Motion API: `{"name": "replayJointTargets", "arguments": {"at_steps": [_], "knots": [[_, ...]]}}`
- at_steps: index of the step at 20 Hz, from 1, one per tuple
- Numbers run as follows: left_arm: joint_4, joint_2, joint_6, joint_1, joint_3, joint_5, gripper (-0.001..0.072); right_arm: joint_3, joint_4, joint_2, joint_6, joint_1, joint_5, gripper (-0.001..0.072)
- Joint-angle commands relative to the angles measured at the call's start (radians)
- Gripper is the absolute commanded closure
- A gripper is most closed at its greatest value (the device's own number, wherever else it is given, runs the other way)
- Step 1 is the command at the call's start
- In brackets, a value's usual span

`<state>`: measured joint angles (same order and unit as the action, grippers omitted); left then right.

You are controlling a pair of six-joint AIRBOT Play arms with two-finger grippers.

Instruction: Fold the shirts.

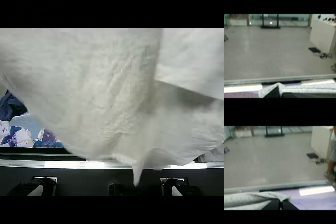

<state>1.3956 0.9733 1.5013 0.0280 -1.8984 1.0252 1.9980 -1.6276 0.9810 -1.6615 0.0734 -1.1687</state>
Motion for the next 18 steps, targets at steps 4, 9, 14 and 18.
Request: {"name": "replayJointTargets", "arguments": {"at_steps": [4, 9, 14, 18], "knots": [[0.055, 0.405, -0.04, 0.002, 0.202, 0.002, 0.0677, -0.001, 0.014, 0.545, -0.061, 0.001, -0.258, 0.0657], [0.011, 0.718, -0.039, 0.002, 0.202, -0.059, 0.0677, -0.001, 0.148, 0.871, -0.135, 0.001, -0.077, 0.0656], [-0.008, 0.845, -0.036, 0.002, 0.202, -0.097, 0.0676, -0.001, 0.175, 0.975, -0.135, 0.001, 0.123, 0.0657], [-0.008, 0.844, -0.039, 0.002, 0.195, -0.025, 0.0676, 0.0, 0.151, 0.945, -0.102, 0.001, 0.052, 0.0656]]}}
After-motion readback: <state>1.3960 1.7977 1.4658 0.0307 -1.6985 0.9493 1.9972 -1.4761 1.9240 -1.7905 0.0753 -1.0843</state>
